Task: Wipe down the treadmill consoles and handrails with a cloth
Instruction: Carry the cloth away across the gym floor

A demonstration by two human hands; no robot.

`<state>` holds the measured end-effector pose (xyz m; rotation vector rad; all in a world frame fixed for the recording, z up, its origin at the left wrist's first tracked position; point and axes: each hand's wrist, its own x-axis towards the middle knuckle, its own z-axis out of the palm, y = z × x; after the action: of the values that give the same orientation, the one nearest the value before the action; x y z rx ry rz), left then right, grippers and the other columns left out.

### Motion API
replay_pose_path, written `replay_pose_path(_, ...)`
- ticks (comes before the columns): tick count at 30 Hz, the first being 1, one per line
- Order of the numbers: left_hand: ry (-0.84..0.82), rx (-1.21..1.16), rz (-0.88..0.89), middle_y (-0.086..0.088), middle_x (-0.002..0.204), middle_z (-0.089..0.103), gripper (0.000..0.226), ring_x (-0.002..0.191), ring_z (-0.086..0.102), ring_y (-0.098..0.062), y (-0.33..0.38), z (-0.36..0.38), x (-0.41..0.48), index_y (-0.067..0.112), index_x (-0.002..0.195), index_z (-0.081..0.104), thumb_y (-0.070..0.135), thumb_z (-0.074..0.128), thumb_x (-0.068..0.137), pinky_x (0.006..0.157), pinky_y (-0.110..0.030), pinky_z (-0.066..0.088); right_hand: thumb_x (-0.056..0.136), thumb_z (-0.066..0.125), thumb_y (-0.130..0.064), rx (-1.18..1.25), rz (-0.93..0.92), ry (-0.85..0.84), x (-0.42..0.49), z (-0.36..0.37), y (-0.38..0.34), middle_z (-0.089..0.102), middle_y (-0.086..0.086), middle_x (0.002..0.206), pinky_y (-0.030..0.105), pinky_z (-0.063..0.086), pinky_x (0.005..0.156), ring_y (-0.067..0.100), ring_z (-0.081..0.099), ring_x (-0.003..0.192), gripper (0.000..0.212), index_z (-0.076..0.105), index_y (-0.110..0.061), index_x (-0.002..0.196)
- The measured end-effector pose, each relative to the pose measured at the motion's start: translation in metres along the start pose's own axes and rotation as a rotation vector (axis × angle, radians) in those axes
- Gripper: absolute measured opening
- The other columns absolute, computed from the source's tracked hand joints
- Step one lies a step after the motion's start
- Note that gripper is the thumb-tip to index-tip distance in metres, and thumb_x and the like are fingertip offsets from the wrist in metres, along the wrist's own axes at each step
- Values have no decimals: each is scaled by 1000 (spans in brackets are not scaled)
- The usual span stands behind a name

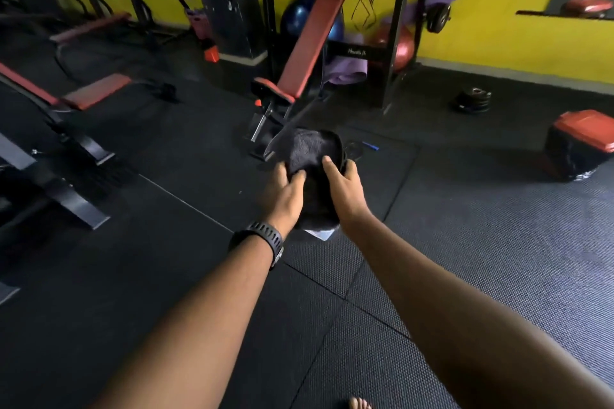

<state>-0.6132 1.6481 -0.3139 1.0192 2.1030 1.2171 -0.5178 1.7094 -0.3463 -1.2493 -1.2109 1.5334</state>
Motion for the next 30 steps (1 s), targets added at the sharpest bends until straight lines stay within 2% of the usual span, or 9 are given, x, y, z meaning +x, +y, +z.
replay_pose_path(3,-42,48,-20,-12,125,63,36,116,58,-31,-17,16,75,19,126,53,40,52,97,101,-48,47,98,57,-50,-5,38,0,66,19,11,66,-2,117,47,49,106,18,63,112,37,55,-22,122)
replay_pose_path(7,-96,142,-11,-16,135,56,52,126,51,-34,-47,42,171,16,133,49,48,47,92,107,-50,41,101,54,-46,-28,66,73,148,49,35,65,-1,119,47,46,108,20,61,115,37,53,-18,125)
replay_pose_path(12,-203,188,-12,-16,137,55,41,126,52,-33,-84,65,272,8,132,48,31,52,100,107,-47,40,98,50,-57,-77,194,175,238,86,67,64,1,122,50,43,109,25,60,118,40,52,-24,121)
replay_pose_path(15,-284,210,-29,-15,135,56,38,125,52,-31,-104,81,326,8,132,49,29,53,100,106,-44,40,87,48,-68,-76,271,229,286,102,86,65,1,121,50,46,107,27,61,117,54,52,-28,124)
replay_pose_path(21,-414,285,-74,-14,130,59,34,119,55,-30,-149,119,410,7,129,51,23,54,100,99,-38,44,96,49,-58,-63,360,299,376,122,143,63,3,117,49,47,106,26,59,115,46,50,-22,124)
replay_pose_path(26,-474,363,-133,-10,128,62,36,115,59,-26,-200,152,482,9,133,52,22,56,99,97,-38,47,104,47,-47,-10,453,295,443,144,202,60,10,130,52,42,110,29,56,124,46,46,-11,132)
replay_pose_path(30,-526,403,-215,-10,121,64,30,110,61,-29,-253,186,529,10,126,54,22,55,99,94,-42,49,106,46,-42,-40,525,322,490,156,250,55,3,117,52,40,111,31,54,124,41,44,-8,130)
